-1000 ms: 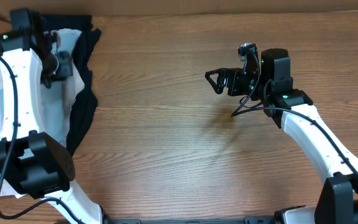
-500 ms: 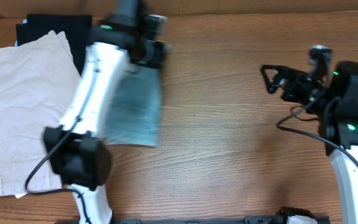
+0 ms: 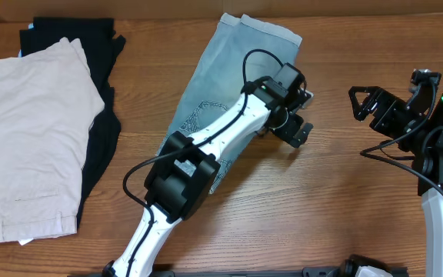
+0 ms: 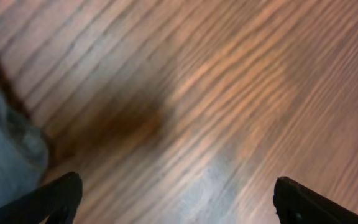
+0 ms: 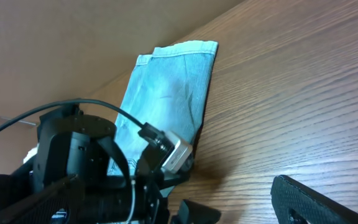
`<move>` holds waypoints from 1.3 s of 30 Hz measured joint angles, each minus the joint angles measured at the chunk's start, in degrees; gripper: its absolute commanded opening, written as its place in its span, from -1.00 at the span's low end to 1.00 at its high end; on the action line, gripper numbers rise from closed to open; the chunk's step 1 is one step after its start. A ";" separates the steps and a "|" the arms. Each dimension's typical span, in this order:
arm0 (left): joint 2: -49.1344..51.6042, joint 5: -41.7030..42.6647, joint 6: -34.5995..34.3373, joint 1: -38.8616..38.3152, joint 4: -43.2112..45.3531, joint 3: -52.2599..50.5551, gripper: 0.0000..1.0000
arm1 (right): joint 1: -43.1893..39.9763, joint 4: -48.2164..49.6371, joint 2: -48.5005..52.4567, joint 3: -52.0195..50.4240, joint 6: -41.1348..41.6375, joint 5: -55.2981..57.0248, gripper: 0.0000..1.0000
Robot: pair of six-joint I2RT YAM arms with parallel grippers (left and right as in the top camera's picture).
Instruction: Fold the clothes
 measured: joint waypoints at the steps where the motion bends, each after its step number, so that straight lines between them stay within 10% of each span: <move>1: 0.00 -0.20 0.00 0.46 -1.70 1.11 1.00 | -0.04 0.02 0.00 0.00 0.04 -0.02 1.00; 23: -5.79 -1.97 7.50 28.13 -44.46 19.91 0.89 | 9.01 2.67 9.38 0.00 0.00 1.42 1.00; 39: -6.43 -5.90 6.36 29.40 -49.16 8.83 1.00 | 9.77 2.97 11.56 0.00 0.02 2.34 1.00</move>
